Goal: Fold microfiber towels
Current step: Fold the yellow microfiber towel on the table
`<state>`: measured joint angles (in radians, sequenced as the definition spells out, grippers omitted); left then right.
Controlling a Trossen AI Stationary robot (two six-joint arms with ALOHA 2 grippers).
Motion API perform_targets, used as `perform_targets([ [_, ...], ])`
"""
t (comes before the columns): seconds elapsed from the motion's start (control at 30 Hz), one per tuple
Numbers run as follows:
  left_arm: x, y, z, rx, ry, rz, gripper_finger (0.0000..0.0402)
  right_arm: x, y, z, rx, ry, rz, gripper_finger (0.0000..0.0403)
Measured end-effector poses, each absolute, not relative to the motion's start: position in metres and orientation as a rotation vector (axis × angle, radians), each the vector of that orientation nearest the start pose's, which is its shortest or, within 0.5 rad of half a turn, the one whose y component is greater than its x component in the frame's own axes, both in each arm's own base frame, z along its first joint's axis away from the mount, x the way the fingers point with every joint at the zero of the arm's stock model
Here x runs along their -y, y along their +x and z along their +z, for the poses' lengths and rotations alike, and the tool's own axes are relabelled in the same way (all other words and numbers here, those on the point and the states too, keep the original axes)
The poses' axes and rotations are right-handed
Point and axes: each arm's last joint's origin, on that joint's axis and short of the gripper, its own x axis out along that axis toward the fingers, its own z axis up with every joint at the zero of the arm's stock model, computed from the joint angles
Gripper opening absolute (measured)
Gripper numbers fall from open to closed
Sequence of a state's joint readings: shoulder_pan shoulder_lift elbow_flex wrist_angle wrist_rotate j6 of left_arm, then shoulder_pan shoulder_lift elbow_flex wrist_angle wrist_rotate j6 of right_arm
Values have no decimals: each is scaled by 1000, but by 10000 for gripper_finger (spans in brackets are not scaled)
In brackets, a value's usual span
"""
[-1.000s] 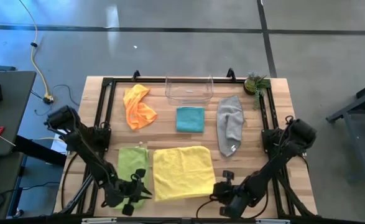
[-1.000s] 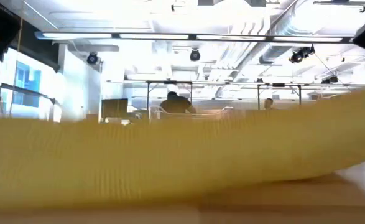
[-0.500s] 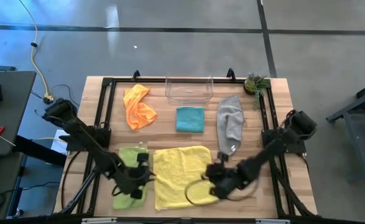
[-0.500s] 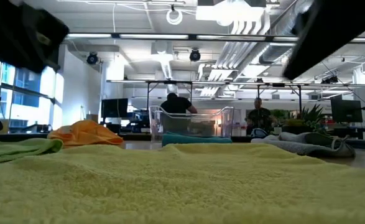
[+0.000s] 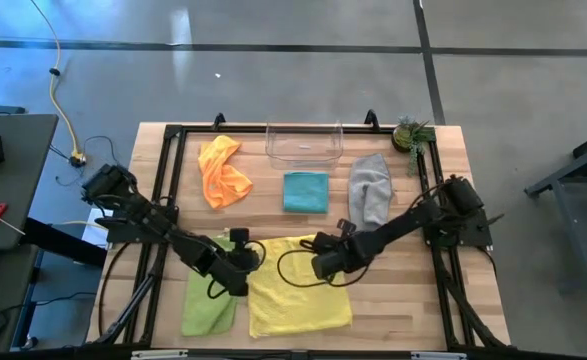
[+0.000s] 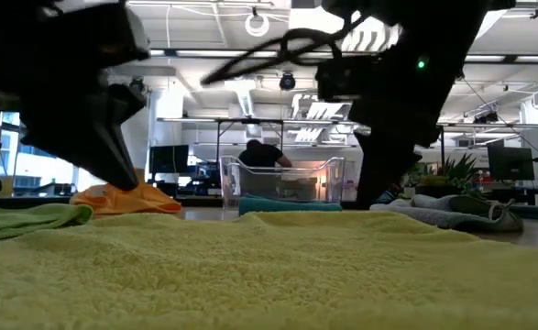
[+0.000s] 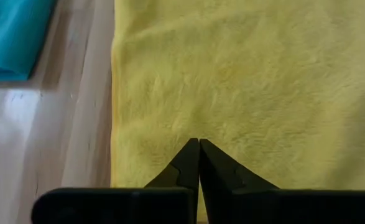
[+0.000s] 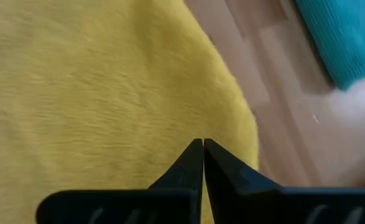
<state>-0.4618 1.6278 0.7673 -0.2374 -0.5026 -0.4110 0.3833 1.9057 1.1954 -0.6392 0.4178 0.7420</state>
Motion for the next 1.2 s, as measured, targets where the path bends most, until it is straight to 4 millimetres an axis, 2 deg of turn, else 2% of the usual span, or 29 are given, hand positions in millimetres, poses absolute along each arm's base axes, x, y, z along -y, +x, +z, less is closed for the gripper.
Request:
perform_targets([
  [0.13, 112, 261, 125, -978, 148, 256, 1, -116, 330, 137, -1208, 184, -496, 1],
  [0.33, 102, 260, 115, -1024, 185, 337, 0, -125, 328, 135, -1243, 220, -441, 1],
  [0.43, 95, 262, 115, -1032, 194, 367, 0, -131, 320, 146, -1257, 215, -419, 0],
  [0.57, 85, 266, 117, -1037, 212, 372, 0, -133, 307, 177, -1177, 191, -448, 0],
  [0.67, 79, 270, 117, -1044, 198, 355, 0, -128, 308, 185, -1135, 179, -455, 0],
  [0.9, 79, 270, 117, -1049, 207, 338, 0, -97, 331, 163, -1182, 177, -451, 0],
  [1.03, 87, 268, 116, -1060, 194, 288, 0, -95, 339, 148, -1242, 210, -368, 0],
  [1.2, 100, 263, 122, -1043, 171, 228, 0, -91, 339, 141, -1271, 214, -401, 0],
])
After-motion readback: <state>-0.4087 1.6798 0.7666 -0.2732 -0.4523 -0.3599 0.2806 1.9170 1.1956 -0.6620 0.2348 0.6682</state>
